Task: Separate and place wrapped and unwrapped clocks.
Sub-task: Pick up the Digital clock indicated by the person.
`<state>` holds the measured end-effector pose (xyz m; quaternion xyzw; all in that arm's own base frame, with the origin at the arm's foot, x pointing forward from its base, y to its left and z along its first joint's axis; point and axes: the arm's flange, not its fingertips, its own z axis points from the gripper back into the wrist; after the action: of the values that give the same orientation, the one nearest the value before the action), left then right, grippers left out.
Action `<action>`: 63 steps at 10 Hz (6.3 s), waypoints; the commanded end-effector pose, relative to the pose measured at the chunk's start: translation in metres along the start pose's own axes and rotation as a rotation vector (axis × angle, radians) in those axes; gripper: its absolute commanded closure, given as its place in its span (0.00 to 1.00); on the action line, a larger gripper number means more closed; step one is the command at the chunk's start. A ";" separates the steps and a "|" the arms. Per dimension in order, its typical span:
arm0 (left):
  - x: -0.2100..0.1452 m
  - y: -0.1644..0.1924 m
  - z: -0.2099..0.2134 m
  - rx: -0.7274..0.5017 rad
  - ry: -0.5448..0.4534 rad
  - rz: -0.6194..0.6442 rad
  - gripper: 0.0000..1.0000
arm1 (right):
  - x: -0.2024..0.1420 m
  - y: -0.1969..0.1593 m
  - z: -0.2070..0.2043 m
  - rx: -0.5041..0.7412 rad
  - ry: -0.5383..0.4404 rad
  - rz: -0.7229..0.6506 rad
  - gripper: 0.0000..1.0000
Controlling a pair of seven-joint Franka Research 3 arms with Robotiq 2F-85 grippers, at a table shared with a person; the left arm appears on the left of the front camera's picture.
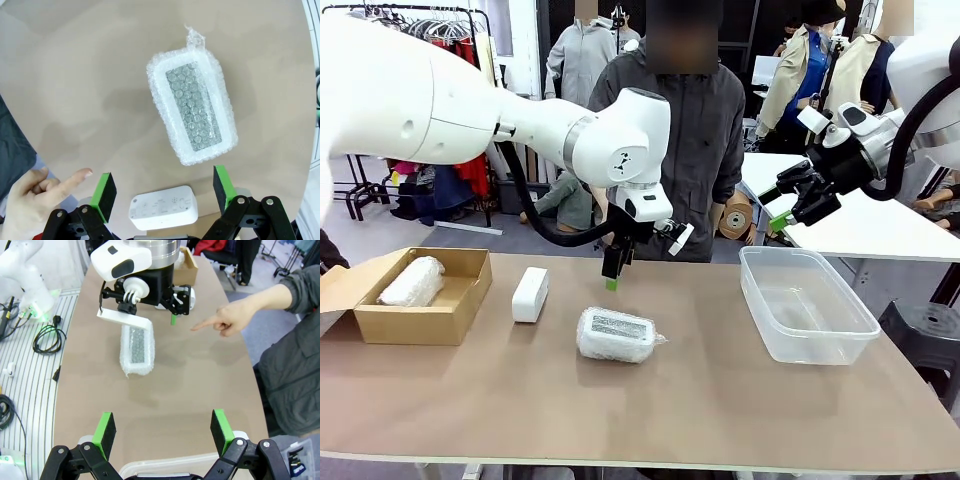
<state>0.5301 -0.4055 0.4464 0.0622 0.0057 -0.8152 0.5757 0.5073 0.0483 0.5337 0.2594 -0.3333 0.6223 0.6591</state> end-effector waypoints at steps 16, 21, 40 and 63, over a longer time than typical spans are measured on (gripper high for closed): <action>0.037 -0.030 -0.030 0.045 0.001 0.089 0.00 | 0.001 0.001 0.000 -0.001 0.001 0.006 0.00; 0.043 -0.015 -0.032 0.034 0.016 0.069 0.00 | 0.001 0.001 0.000 -0.001 0.001 0.006 0.00; 0.027 -0.045 -0.088 -0.032 -0.001 0.250 0.00 | 0.001 0.001 0.000 -0.001 0.001 0.006 0.00; 0.005 -0.047 0.110 0.101 0.027 0.233 1.00 | 0.001 0.001 0.000 -0.001 0.001 0.006 0.00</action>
<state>0.4692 -0.4024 0.5429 0.0889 -0.0343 -0.7414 0.6643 0.5073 0.0483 0.5337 0.2594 -0.3333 0.6223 0.6591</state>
